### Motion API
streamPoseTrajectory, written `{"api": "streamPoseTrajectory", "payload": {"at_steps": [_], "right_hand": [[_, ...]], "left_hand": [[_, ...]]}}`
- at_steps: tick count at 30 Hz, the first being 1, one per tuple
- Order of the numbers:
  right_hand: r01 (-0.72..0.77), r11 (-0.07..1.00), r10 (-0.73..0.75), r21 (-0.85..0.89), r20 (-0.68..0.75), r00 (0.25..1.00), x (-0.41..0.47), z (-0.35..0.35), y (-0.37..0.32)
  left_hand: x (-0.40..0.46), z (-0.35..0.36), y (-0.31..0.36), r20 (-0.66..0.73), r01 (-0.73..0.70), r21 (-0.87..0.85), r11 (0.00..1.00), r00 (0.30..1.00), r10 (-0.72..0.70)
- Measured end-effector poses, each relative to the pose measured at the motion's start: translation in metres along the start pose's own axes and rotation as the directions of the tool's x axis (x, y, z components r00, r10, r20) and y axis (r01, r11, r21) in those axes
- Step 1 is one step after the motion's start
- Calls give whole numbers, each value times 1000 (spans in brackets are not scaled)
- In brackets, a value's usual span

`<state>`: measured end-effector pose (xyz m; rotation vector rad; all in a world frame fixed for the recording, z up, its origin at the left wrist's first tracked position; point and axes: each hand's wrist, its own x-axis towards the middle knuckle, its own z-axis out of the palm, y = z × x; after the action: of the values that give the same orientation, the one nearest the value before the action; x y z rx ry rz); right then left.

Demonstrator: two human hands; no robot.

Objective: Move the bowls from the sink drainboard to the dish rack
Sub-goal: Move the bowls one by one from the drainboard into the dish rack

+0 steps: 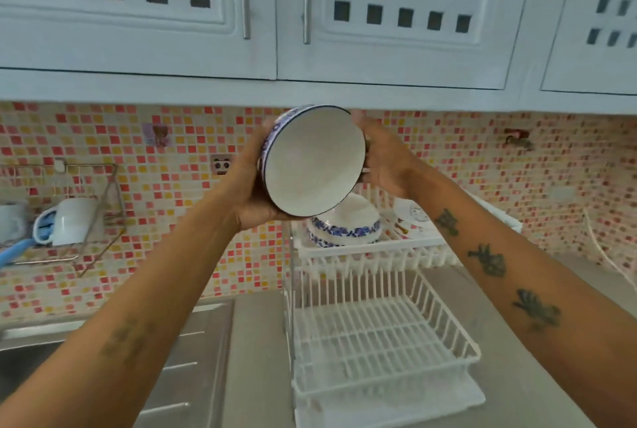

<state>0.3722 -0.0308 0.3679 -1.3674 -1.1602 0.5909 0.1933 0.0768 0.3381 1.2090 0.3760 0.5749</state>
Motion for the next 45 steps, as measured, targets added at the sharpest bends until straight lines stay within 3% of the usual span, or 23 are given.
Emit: {"api": "streamPoseTrajectory", "payload": {"at_steps": [6,10,17,23,27,35,45], "right_hand": [[-33,999,30,-33,-99,995,13,-38,12],[-87,994,76,-69,-146,986,23,-43,29],[-98,975,79,-199,-103,992,41,-46,59],[-94,979,61,-184,-175,983,50,-46,85],[-83,989,63,-122,-157,986,50,-44,98],[-113,970,91,-215,-106,990,56,-45,106],[-160,940,137,-301,-97,986,62,-45,116]], "left_hand": [[31,52,-9,-86,-132,356,925,981,173],[55,58,-27,-153,-238,473,848,926,345],[88,56,-59,-83,-305,779,548,815,573],[108,47,-78,-83,-181,887,425,843,532],[112,43,-81,-101,-153,894,420,845,524],[113,42,-86,-115,-128,870,477,887,447],[111,44,-89,-99,-50,937,347,912,398]]}}
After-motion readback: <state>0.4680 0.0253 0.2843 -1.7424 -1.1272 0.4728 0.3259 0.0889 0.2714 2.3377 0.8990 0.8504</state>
